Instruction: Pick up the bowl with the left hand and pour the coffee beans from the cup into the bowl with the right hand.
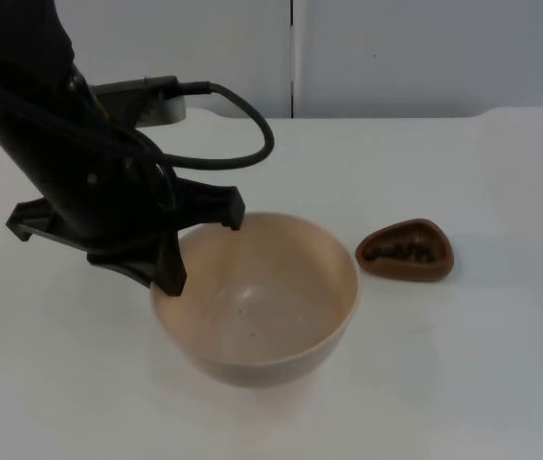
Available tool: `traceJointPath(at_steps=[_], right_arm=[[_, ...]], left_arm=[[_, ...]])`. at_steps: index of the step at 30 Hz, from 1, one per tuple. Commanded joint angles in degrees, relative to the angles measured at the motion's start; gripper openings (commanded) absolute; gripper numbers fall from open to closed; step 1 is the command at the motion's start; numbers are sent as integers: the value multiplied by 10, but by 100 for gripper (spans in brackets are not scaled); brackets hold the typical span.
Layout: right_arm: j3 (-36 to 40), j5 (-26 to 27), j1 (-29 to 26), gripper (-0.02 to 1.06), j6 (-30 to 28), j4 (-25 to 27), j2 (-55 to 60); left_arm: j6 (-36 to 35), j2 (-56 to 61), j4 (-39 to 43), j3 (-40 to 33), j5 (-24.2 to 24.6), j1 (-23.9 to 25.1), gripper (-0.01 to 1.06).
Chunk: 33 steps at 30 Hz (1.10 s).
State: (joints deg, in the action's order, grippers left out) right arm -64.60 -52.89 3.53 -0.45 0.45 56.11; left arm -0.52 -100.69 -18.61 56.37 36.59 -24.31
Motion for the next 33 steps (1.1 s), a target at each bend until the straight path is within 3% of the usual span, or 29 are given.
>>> traceJointPath(at_steps=[1, 8, 14, 23, 33], right_arm=[[-47, -7, -4, 105, -13, 3, 55], [-114, -11, -4, 105, -17, 3, 133], [-191, -66, 0, 105, -20, 33, 217], [-255, -88, 105, 105, -20, 25, 352], [-357, -123, 165, 103, -7, 20, 473]], left_arm=[[-3, 8, -8, 4, 1, -3, 0], [-3, 8, -8, 4, 2, -3, 0], [-3, 8, -8, 4, 1, -3, 0], [-3, 8, -8, 4, 0, -3, 0], [-3, 8, -8, 4, -5, -3, 0]])
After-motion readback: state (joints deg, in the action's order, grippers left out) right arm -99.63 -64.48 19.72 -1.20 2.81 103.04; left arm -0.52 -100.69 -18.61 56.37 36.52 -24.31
